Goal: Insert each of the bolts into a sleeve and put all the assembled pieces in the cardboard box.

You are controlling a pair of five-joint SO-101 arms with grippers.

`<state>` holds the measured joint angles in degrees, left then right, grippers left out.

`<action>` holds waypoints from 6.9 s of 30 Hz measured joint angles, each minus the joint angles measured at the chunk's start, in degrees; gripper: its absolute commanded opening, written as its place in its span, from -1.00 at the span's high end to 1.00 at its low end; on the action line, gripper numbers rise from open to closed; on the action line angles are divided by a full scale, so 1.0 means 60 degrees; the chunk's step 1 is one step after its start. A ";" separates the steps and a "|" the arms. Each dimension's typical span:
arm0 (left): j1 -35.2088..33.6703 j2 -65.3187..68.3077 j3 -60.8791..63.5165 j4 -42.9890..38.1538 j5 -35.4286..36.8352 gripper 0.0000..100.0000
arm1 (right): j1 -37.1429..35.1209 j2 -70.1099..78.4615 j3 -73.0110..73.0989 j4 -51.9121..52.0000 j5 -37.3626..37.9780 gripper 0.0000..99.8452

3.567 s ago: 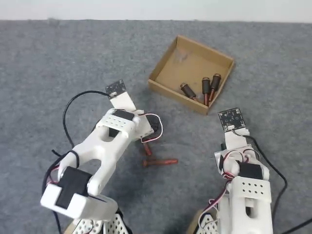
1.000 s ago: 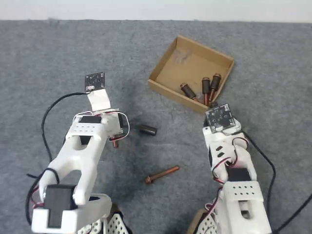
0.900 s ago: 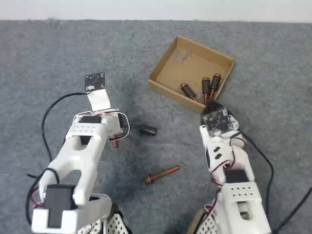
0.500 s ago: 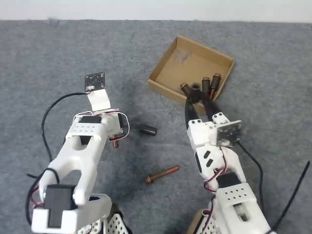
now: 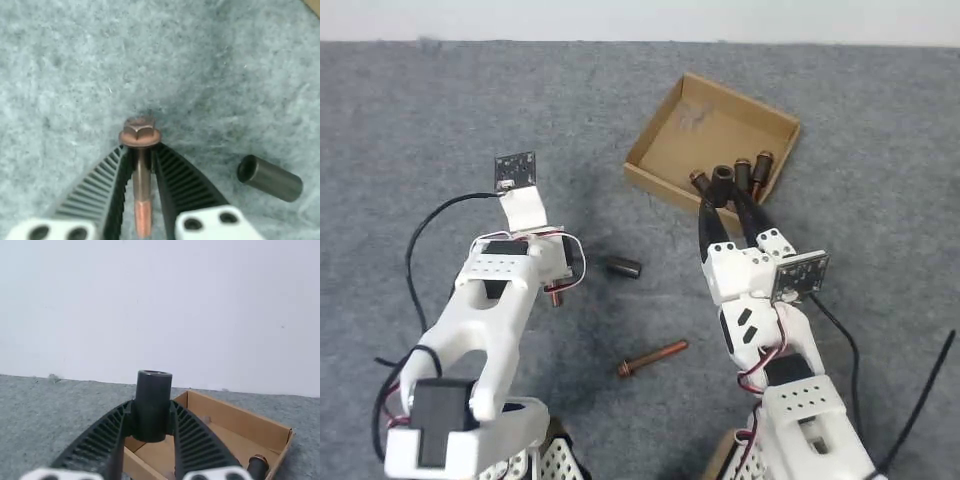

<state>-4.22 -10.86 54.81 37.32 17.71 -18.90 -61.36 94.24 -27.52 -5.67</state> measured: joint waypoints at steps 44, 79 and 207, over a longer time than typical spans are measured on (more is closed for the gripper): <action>0.0396 0.0000 0.0015 -0.0396 -0.0044 0.98 | -0.1245 1.1956 -0.0132 -1.1912 0.0278 0.99; 0.4689 -0.4938 0.0132 -0.5319 -0.0015 0.98 | -0.1421 1.1648 -0.0059 -1.1912 -0.0117 0.99; 0.5333 -0.7121 0.2183 -0.2989 -0.0894 0.66 | -0.1421 1.1663 -0.0059 -1.1897 -0.0117 0.99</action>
<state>27.78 -53.58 67.91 19.38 12.35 -27.43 8.62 93.89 -98.90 -6.37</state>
